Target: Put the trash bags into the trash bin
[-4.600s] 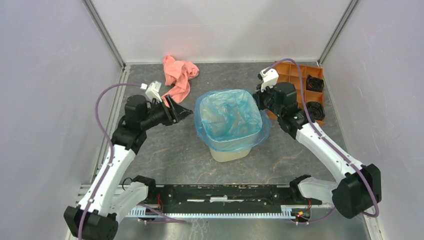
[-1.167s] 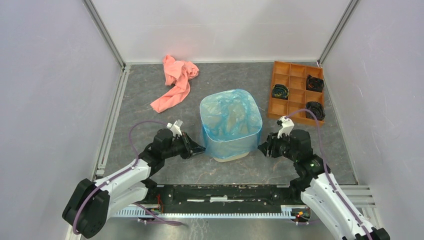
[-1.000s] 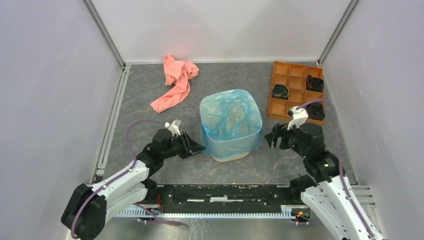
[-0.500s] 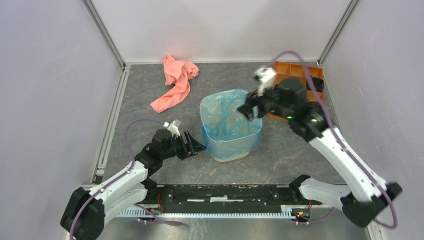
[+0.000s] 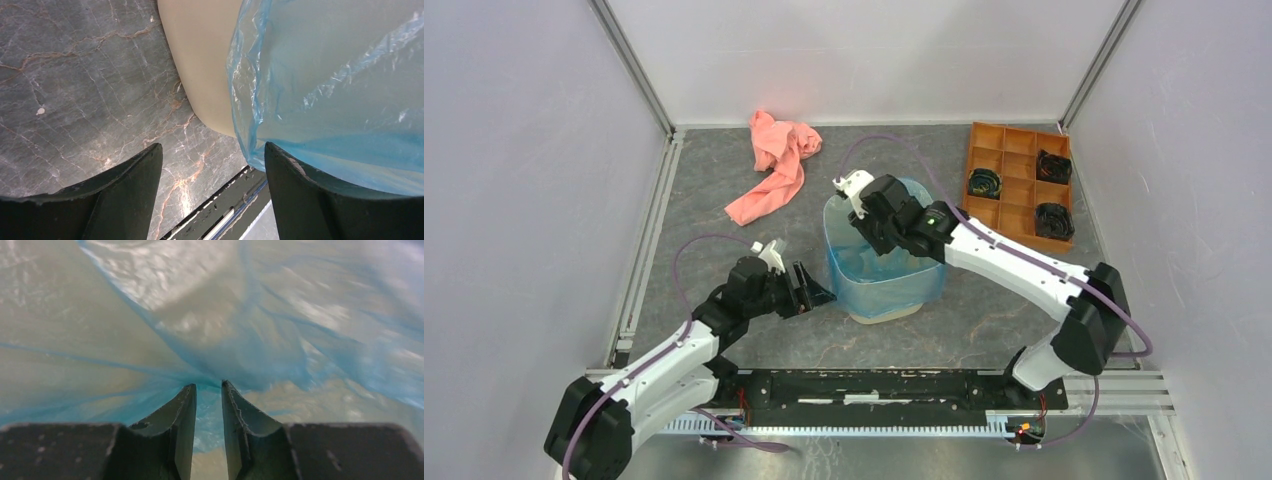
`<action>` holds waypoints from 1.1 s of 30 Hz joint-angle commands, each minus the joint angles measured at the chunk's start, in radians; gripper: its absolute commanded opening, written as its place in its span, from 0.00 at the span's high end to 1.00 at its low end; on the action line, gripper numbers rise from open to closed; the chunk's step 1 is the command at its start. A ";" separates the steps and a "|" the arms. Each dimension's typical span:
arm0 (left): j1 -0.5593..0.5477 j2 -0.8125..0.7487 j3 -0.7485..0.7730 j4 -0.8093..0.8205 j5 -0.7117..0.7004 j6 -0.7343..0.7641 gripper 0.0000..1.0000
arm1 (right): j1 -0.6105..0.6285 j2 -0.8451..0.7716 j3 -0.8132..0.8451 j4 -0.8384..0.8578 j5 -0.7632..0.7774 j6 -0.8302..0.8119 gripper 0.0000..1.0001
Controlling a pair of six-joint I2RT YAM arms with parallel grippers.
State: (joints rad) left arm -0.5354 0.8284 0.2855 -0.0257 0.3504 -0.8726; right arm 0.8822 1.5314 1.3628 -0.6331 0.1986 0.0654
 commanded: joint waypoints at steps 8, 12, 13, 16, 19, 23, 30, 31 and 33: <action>-0.003 0.007 0.071 0.019 0.036 0.070 0.19 | 0.006 0.083 0.016 0.193 -0.189 0.033 0.58; -0.002 -0.043 0.089 -0.047 -0.003 0.089 0.18 | 0.006 0.024 0.053 0.036 -0.056 -0.037 0.46; -0.003 -0.053 0.091 -0.053 -0.012 0.092 0.17 | 0.005 0.000 0.042 0.020 -0.039 -0.054 0.40; -0.002 -0.064 0.108 -0.092 -0.036 0.107 0.16 | 0.006 -0.026 0.036 -0.042 0.070 -0.097 0.34; -0.002 -0.102 0.125 -0.152 -0.090 0.108 0.15 | 0.005 -0.014 0.004 -0.041 0.161 -0.102 0.26; -0.002 -0.187 0.129 -0.196 -0.135 0.100 0.07 | 0.005 0.062 0.023 -0.046 0.097 -0.102 0.15; -0.002 -0.290 0.146 -0.233 -0.181 0.093 0.02 | 0.006 0.160 0.040 -0.029 -0.080 -0.105 0.02; -0.002 -0.299 0.148 -0.231 -0.185 0.093 0.01 | 0.005 0.171 0.037 -0.023 -0.100 -0.105 0.02; -0.002 -0.304 0.157 -0.229 -0.192 0.097 0.01 | 0.004 0.190 0.023 -0.003 -0.133 -0.103 0.02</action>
State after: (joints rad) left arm -0.5354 0.5449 0.3923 -0.2531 0.2020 -0.8089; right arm 0.8875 1.7023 1.3762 -0.6762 0.1684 -0.0288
